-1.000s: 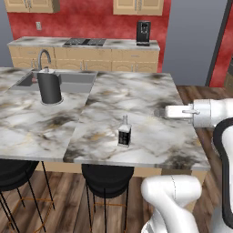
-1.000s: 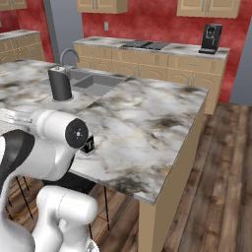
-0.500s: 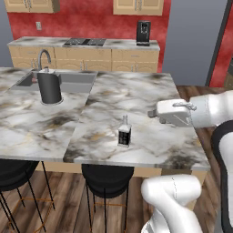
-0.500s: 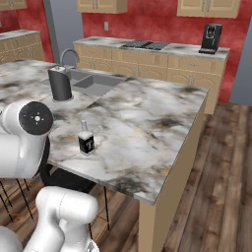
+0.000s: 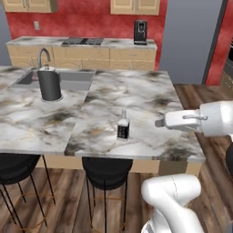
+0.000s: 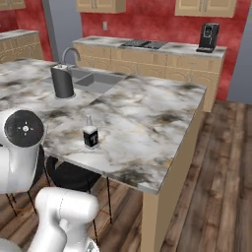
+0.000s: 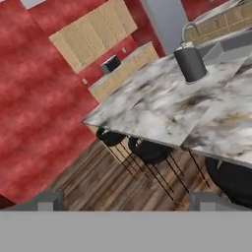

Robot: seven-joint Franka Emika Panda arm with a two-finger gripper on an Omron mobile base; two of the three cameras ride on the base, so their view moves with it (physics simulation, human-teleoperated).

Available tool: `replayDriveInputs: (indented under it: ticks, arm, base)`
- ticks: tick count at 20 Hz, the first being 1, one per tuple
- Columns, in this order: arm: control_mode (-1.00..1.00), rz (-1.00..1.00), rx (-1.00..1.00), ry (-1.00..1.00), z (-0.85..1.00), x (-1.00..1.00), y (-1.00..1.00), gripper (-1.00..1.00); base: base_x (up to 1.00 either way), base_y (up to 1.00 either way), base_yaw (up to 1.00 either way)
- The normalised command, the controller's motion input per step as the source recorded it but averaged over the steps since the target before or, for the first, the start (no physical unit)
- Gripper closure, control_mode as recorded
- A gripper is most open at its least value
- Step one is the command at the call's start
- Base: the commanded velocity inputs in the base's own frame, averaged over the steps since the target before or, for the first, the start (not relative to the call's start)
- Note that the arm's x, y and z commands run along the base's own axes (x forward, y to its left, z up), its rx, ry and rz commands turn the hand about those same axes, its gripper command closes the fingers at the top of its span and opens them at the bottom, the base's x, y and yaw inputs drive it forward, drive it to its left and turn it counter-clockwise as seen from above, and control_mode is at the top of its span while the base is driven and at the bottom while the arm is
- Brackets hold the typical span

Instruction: Get the candle and the liquor from the cabinet and move them to the dining counter.

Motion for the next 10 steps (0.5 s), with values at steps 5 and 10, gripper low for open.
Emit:
replayDriveInputs:
  ticks: [5, 10]
  arm:
    - [1.00, 0.00, 0.00, 0.00, 0.00, 0.00, 0.00, -1.00]
    - [1.00, 0.00, 0.00, 0.00, 0.00, 0.00, 0.00, -1.00]
  base:
    - [-0.83, -0.04, -0.39]
    - [-0.35, -0.09, -0.56]
